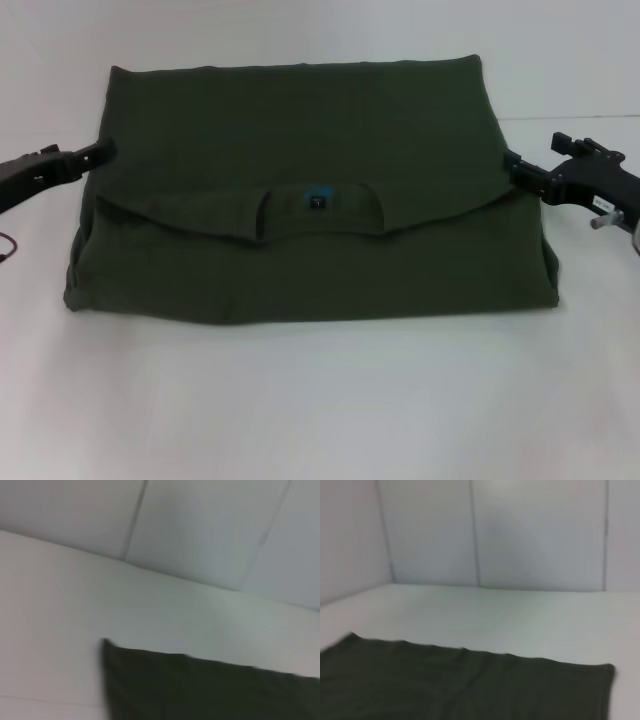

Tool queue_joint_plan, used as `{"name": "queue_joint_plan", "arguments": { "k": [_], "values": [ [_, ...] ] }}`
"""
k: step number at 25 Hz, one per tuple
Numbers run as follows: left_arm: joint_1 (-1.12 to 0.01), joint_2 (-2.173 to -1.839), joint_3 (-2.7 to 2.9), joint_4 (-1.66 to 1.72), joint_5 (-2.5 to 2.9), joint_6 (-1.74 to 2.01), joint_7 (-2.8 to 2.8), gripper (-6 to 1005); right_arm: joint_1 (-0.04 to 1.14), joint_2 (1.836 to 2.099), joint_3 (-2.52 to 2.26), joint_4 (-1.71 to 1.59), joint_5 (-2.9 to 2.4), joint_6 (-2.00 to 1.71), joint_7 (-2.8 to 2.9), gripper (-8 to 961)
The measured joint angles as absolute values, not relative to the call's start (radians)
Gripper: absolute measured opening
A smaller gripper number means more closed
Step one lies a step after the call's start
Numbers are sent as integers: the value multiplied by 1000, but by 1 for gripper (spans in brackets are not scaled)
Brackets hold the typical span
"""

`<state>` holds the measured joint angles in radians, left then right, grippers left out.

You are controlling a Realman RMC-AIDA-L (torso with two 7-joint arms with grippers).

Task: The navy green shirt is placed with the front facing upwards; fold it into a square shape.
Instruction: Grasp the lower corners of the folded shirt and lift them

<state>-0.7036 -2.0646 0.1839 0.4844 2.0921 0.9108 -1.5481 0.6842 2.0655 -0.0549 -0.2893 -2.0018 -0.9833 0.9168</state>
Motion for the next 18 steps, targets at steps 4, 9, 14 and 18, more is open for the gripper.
{"name": "queue_joint_plan", "arguments": {
  "k": [4,9,14,18],
  "values": [
    [-639,-2051,243,607,2095,1116,-1710,921,646,2060,-168,-379,-2002,-1090,1106,833],
    [-568,-2041,231,691,2090,1272,-1890,936,598,2059,-275,-492,-2002,-1200,1361,833],
    [-517,-2056,194,713,2076,1352,-1922,935,566,2059,-342,-568,-2001,-1264,1548,833],
    [-479,-2073,163,710,2030,1359,-1929,935,557,2056,-345,-590,-1996,-1304,1609,831]
  ]
}}
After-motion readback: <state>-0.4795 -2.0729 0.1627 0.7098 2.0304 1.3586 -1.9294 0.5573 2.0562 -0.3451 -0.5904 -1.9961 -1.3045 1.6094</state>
